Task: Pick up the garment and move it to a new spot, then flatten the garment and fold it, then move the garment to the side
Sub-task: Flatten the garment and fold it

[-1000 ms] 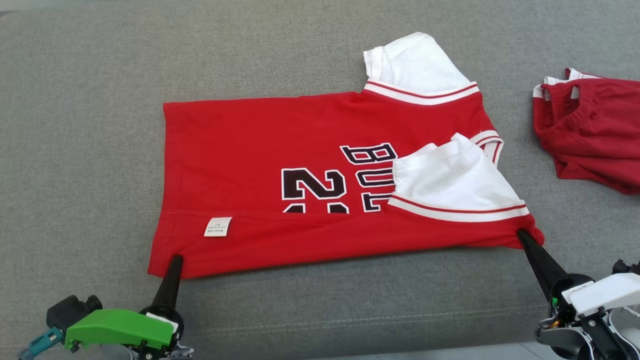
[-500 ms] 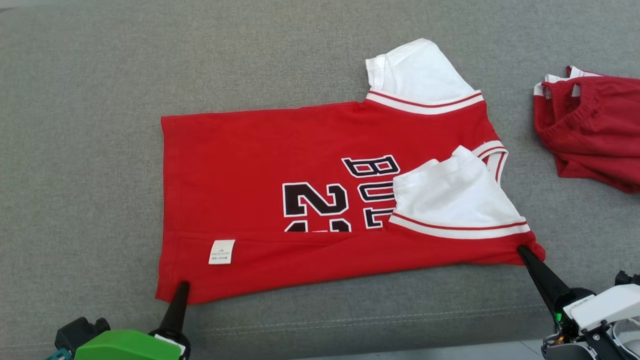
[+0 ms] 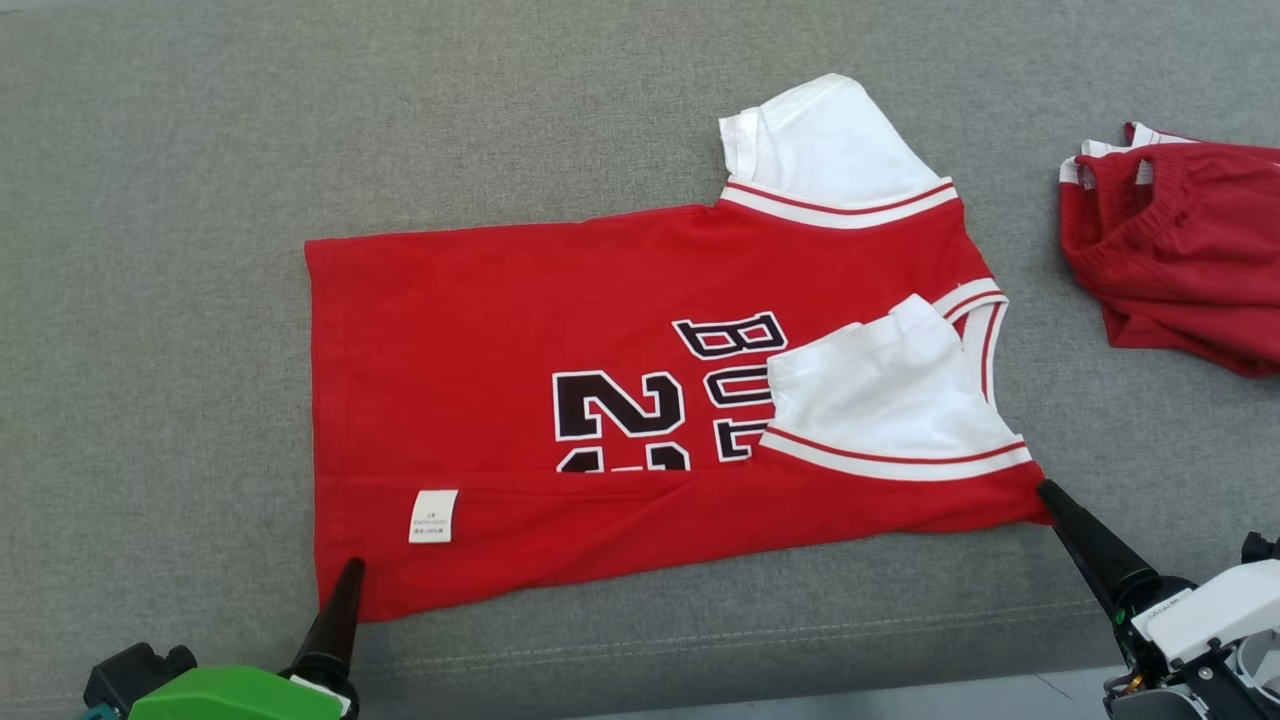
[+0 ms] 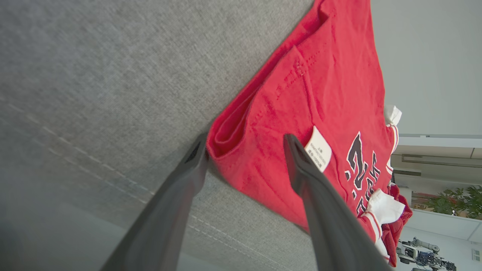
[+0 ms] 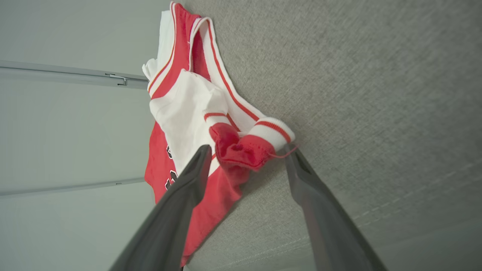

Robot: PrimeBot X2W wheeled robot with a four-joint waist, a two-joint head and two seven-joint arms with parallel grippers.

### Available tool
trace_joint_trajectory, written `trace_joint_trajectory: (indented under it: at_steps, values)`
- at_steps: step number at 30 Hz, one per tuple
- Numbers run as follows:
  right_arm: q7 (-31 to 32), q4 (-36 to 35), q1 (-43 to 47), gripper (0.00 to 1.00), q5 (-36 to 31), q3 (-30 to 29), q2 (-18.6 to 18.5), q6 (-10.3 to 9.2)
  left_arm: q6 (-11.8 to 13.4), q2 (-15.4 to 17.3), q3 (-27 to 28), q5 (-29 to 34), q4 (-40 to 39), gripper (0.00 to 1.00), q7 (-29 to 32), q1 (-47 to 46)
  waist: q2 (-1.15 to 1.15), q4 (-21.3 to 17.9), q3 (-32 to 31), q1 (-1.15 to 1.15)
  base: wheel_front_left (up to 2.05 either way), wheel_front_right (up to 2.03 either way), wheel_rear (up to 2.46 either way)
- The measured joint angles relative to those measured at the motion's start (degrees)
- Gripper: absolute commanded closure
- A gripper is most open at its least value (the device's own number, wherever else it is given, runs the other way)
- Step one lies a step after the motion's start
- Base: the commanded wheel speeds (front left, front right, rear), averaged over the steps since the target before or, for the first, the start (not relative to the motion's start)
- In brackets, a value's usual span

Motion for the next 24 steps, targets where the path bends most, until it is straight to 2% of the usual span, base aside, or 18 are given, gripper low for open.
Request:
trace_joint_trajectory:
  at_steps: [3, 6, 7, 10, 13, 15, 18, 24]
  values:
    - [0.88, -1.14, -0.03, 0.0, -0.96, 0.14, -1.87, -0.26, 0.14, 0.73, 0.11, 0.16, -0.26, 0.0, 0.01, 0.05, 0.0, -0.32, -0.09, 0.0, 0.0, 0.0, 0.0]
    - [1.6, -3.41, -0.28, 0.0, -3.65, 0.05, -5.37, -0.51, 0.16, 3.48, -0.1, 2.37, -2.03, 0.0, 0.75, -0.22, 0.0, -0.81, 0.04, 0.0, 0.0, 0.0, 0.0]
    - [1.6, -5.08, -1.56, 0.0, -5.48, -1.15, -8.13, -1.04, 0.16, 6.51, -0.56, 5.15, -3.85, 0.0, 1.71, -1.21, 0.0, -0.93, 0.46, 0.0, 0.0, 0.0, 0.0]
    - [2.13, -7.33, -6.92, 0.0, -8.93, -3.55, -12.22, -2.46, 0.16, 11.67, -1.21, 10.13, -6.66, 0.0, 4.0, -6.33, 0.0, -0.97, 1.47, 0.0, 0.0, 0.0, 0.0]
    - [3.53, -9.16, -13.63, 0.0, -11.59, -5.52, -15.48, -4.27, 0.12, 15.15, -1.33, 11.77, -9.6, 0.0, 7.38, -13.24, 0.0, -0.93, 2.82, 0.0, 0.0, 0.0, 0.0]
    - [4.99, -9.73, -18.11, 0.0, -13.12, -5.97, -16.58, -5.93, -0.18, 16.55, -1.81, 12.98, -11.36, 0.0, 10.23, -17.66, 0.0, -0.84, 3.91, 0.0, 0.0, 0.0, 0.0]
    - [7.44, -9.98, -24.42, 0.0, -14.68, -6.15, -17.3, -7.25, -1.4, 17.89, -2.08, 12.65, -12.78, 0.0, 14.62, -23.56, 0.0, -0.66, 5.79, 0.0, 0.0, 0.0, 0.0]
    - [12.91, -8.39, -35.32, 0.0, -19.04, -4.17, -17.64, -8.09, -2.2, 18.01, -2.54, 9.43, -12.38, 0.0, 21.95, -32.29, 0.0, -0.03, 10.12, 0.0, 0.0, 0.0, 0.0]
